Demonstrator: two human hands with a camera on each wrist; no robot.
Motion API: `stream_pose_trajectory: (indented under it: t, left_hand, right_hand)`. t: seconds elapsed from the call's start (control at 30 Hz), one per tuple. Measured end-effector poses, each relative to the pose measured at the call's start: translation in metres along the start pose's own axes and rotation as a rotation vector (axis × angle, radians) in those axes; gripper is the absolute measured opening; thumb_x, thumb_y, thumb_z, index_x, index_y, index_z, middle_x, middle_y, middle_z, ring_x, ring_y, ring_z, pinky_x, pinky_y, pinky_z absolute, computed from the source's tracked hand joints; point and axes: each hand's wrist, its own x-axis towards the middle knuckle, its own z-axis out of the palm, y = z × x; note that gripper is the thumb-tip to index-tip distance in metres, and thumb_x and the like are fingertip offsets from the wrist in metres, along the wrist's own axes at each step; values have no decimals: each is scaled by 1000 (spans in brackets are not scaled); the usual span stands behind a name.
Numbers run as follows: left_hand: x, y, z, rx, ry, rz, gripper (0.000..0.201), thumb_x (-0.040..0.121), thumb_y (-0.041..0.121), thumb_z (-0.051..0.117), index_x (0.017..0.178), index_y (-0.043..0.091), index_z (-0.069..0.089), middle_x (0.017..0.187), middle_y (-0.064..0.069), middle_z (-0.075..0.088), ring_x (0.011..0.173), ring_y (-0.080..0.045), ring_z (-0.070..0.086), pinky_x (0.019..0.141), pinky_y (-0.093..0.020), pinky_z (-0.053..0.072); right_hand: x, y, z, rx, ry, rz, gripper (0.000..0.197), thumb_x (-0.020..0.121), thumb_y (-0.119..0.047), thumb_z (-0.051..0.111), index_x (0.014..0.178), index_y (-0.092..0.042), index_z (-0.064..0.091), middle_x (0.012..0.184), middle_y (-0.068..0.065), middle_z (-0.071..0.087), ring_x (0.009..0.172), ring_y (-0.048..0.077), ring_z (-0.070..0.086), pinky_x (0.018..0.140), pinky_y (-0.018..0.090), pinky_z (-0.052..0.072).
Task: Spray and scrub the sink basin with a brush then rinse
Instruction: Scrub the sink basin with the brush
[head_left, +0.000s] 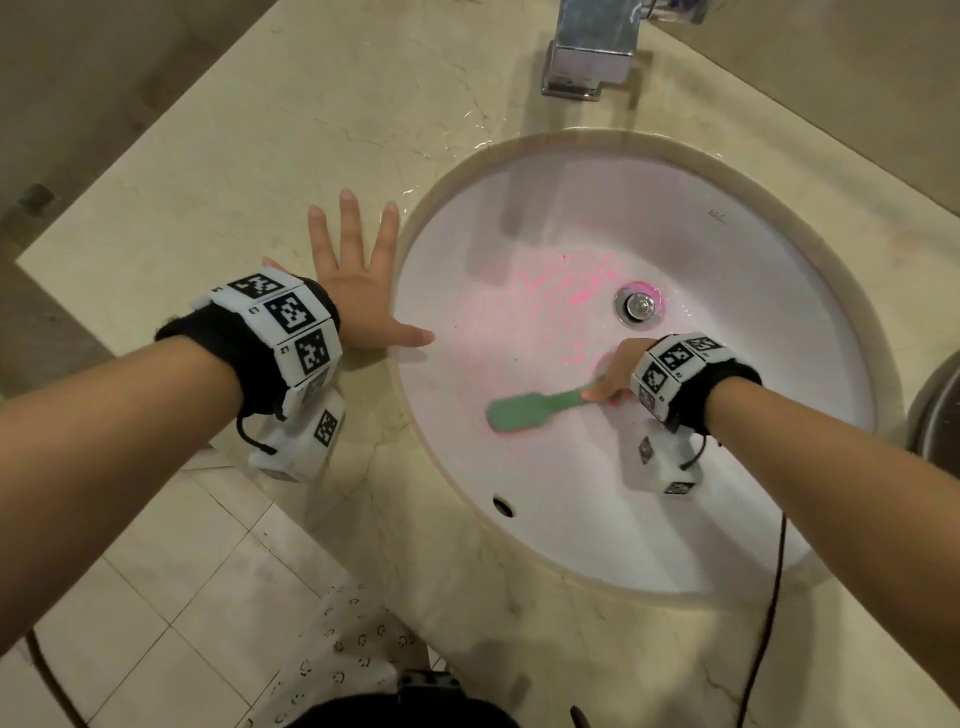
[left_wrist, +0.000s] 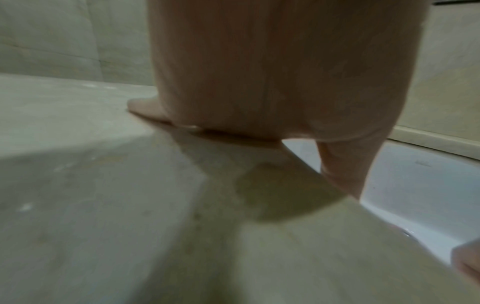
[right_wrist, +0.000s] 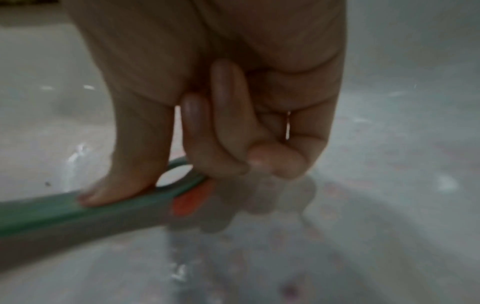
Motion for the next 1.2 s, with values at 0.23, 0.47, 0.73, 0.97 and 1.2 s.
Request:
stream_pose_trajectory:
  t: [0.23,0.47,0.73,0.97,1.2]
  left_hand:
    - [-1,1,0,1,-3,-2,124,71,70,60,136,34,-38,141,-3,-49,134,-35,-36,99,-74,-1]
    - [-3,2,-2,3,-9,-7,123,71,68,61,136,33,-38,141,-3,-49,134,-34,-36,100,-73,0]
    - [-3,2,-2,3,-3,-7,123,72,68,61,137,33,-37,141,-3,-48,134,-35,-36,100,-73,0]
    - [-4,2,-1,13,12,1,123,71,69,61,139,31,-35,142,-5,-47,134,-36,-35,99,-74,0]
    - [-4,2,-1,0,8,4,123,71,68,62,138,32,-36,142,-4,-47,134,-35,-36,100,-73,-1]
  right_hand:
    - [-14,17,-9,-45,160,78,42,77,-53,65,68,-13,53,67,1,55,64,20,55,70,30,51]
    - [-3,4,-12,378,361,130,59,84,-50,60,121,-6,52,74,-1,51,63,19,53,54,26,42]
    - [1,26,-10,334,255,159,53,77,-59,62,76,-7,52,69,7,52,60,21,49,60,27,39]
    - [-30,34,-5,-100,150,75,42,82,-47,63,57,-20,44,65,1,51,72,23,54,68,25,43]
    - [-15,42,-9,37,231,94,42,79,-52,64,69,-14,53,62,0,48,58,14,48,50,23,34]
